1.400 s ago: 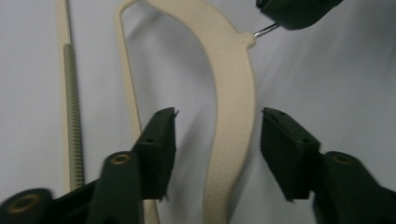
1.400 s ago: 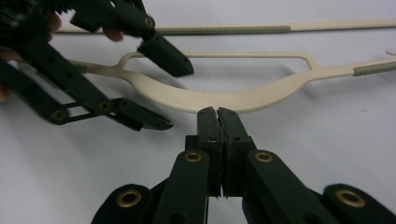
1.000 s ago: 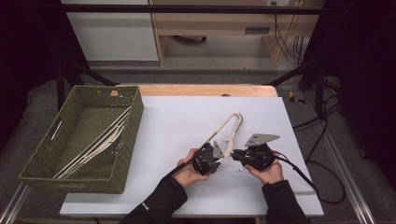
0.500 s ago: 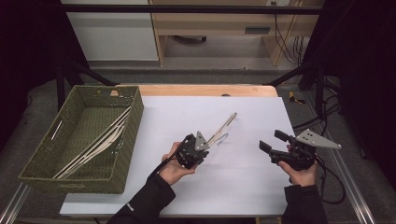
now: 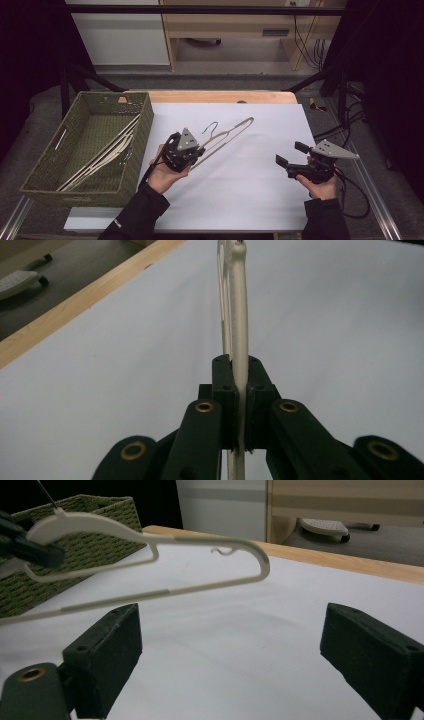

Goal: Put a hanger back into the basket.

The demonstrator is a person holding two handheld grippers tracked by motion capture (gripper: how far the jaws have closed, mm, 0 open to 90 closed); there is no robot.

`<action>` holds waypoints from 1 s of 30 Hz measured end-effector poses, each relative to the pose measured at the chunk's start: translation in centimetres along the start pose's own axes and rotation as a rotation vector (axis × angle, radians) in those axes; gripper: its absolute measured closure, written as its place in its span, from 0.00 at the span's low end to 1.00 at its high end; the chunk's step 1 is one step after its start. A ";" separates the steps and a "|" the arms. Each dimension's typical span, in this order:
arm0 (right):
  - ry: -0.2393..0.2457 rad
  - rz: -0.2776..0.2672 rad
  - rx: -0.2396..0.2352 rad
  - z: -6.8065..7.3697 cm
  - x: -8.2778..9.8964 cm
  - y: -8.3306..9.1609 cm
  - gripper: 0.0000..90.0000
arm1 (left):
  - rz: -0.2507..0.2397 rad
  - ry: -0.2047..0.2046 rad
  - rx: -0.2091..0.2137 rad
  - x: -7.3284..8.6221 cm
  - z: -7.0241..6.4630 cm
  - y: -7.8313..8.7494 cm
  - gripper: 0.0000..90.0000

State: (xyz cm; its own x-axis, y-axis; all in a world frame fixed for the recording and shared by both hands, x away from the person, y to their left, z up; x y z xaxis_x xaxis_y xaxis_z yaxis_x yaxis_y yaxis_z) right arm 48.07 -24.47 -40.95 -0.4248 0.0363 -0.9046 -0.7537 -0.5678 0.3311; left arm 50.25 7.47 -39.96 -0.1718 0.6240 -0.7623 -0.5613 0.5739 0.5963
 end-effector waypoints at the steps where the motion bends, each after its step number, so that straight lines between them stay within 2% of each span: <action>1: 0.000 0.000 0.000 0.0 0.0 0.0 0.11 | -0.011 0.000 0.001 -0.2 0.2 0.7 0.96; 2: 0.000 -0.003 0.000 0.1 0.0 0.0 0.08 | -0.033 0.002 0.006 -0.8 0.5 2.0 0.96; 3: 0.000 -0.003 0.000 0.1 0.0 0.0 0.08 | -0.033 0.002 0.006 -0.8 0.5 2.0 0.96; 6: 0.004 -0.004 -0.001 0.2 -0.1 0.0 0.06 | -0.069 0.007 0.012 -1.6 1.3 4.2 0.96; 8: 0.002 -0.013 -0.007 0.3 -0.1 0.0 0.06 | -0.077 0.003 0.012 -2.0 1.7 5.3 0.96; 9: 0.003 -0.012 -0.005 0.3 -0.1 0.1 0.05 | -0.082 0.004 0.011 -2.3 2.4 6.3 0.96; 11: 0.000 -0.012 -0.006 0.4 -0.1 0.1 0.05 | -0.085 0.009 0.010 -2.4 2.7 6.8 0.96; 16: -0.003 -0.008 -0.007 0.4 -0.1 0.0 0.04 | -0.108 0.012 -0.031 -2.7 5.0 9.6 0.96; 17: -0.003 -0.012 -0.009 0.5 -0.1 0.0 0.04 | -0.104 0.009 -0.035 -2.7 5.4 10.1 0.96; 18: 0.003 -0.013 -0.012 0.4 -0.1 0.1 0.03 | -0.105 0.015 -0.045 -2.5 6.5 11.3 0.96; 19: 0.003 -0.013 -0.012 0.4 -0.1 0.1 0.03 | -0.105 0.015 -0.045 -2.5 6.5 11.3 0.96; 24: 0.000 -0.017 -0.011 0.4 -0.1 0.2 0.02 | -0.096 0.027 -0.079 -1.9 9.1 13.7 0.96; 26: 0.005 -0.014 -0.011 0.4 -0.1 0.1 0.01 | -0.111 0.050 -0.101 -1.1 10.2 15.0 0.96; 30: 0.011 -0.008 -0.012 0.6 0.0 0.0 0.01 | -0.113 0.055 -0.128 -0.5 11.3 16.0 0.96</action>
State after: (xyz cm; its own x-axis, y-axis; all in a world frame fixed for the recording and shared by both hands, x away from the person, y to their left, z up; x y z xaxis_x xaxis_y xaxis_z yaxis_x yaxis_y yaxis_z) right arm 47.77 -24.01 -40.77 -0.4130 0.0323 -0.9102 -0.7508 -0.5777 0.3202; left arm 50.48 22.37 -27.22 -0.1440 0.5269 -0.8377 -0.6776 0.5645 0.4715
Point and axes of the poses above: each handheld gripper's, and its own axes: y roughly backward along the jaws, x roughly out of its underside, z roughly to its left, the point moved 6 cm from there along -y, roughly forward along the jaws, and after that the axes turned 9 degrees about -y, right-handed, at the moved point
